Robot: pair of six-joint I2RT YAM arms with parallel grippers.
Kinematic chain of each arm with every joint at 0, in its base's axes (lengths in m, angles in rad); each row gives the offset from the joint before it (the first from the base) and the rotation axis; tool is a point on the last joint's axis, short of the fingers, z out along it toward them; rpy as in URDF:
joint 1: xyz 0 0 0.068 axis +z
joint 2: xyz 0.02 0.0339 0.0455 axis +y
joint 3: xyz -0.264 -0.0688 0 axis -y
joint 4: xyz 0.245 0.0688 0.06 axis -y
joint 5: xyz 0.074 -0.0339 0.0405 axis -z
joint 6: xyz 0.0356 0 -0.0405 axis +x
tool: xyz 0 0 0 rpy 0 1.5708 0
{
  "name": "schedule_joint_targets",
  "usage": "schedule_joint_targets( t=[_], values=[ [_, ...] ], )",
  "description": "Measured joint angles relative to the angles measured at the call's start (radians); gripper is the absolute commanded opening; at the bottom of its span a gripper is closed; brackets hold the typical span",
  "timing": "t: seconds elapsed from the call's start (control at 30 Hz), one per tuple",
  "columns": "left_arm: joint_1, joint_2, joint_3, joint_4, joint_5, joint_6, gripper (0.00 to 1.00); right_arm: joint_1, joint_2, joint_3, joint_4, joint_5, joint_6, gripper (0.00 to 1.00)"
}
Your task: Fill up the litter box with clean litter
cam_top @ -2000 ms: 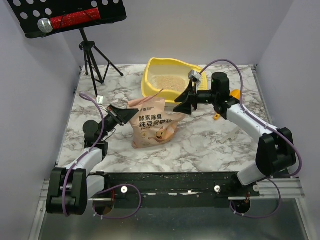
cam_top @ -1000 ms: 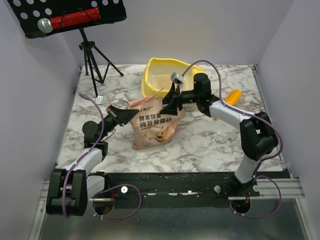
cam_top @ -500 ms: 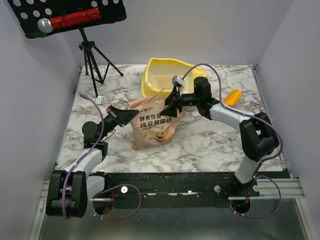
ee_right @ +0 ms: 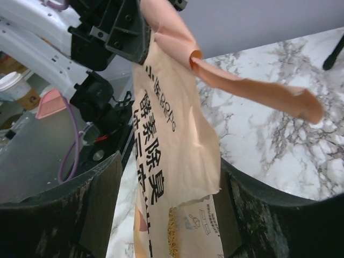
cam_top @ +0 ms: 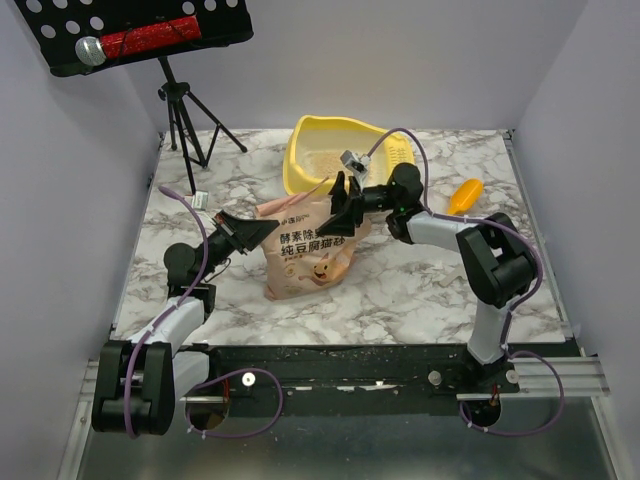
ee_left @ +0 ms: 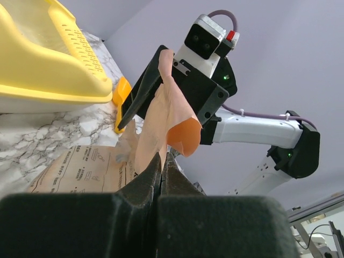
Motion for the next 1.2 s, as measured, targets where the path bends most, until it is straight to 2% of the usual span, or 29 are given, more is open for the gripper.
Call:
schedule_joint_targets(
  t=[0.07,0.1,0.23,0.37,0.47,0.6,0.67,0.83,0.97,1.13,1.2],
  values=[
    [0.000,0.000,0.000,0.000,0.000,0.000,0.00,0.002,0.023,-0.006,0.080,-0.021,0.063,0.52],
    [0.000,0.002,0.000,0.001,0.000,0.000,0.00,0.003,0.030,-0.009,0.112,-0.027,0.085,0.36],
    [0.000,0.002,0.000,0.002,0.006,-0.002,0.00,0.008,0.035,-0.024,0.184,-0.040,0.142,0.01],
    [-0.002,-0.017,0.018,-0.076,0.018,0.040,0.02,0.008,0.028,-0.037,0.178,-0.040,0.129,0.01],
    [-0.016,-0.074,0.077,-0.278,0.016,0.151,0.25,0.008,0.000,-0.045,0.095,-0.031,0.063,0.01],
    [-0.029,-0.163,0.237,-0.574,-0.028,0.335,0.65,0.013,-0.058,-0.042,-0.099,-0.006,-0.076,0.00],
    [-0.032,-0.188,0.308,-0.678,-0.032,0.408,0.77,0.017,-0.080,-0.026,-0.206,0.013,-0.148,0.00],
    [-0.089,-0.205,0.482,-0.999,-0.064,0.633,0.80,0.026,-0.129,0.006,-0.478,0.064,-0.347,0.00],
    [-0.162,-0.181,0.642,-1.266,-0.161,0.826,0.80,0.033,-0.183,0.011,-0.646,0.109,-0.483,0.00],
    [-0.247,-0.122,0.800,-1.474,-0.279,1.015,0.80,0.051,-0.239,0.011,-0.793,0.158,-0.618,0.00],
    [-0.291,-0.099,0.816,-1.506,-0.306,1.096,0.80,0.056,-0.252,0.011,-0.836,0.169,-0.661,0.00]
  ],
)
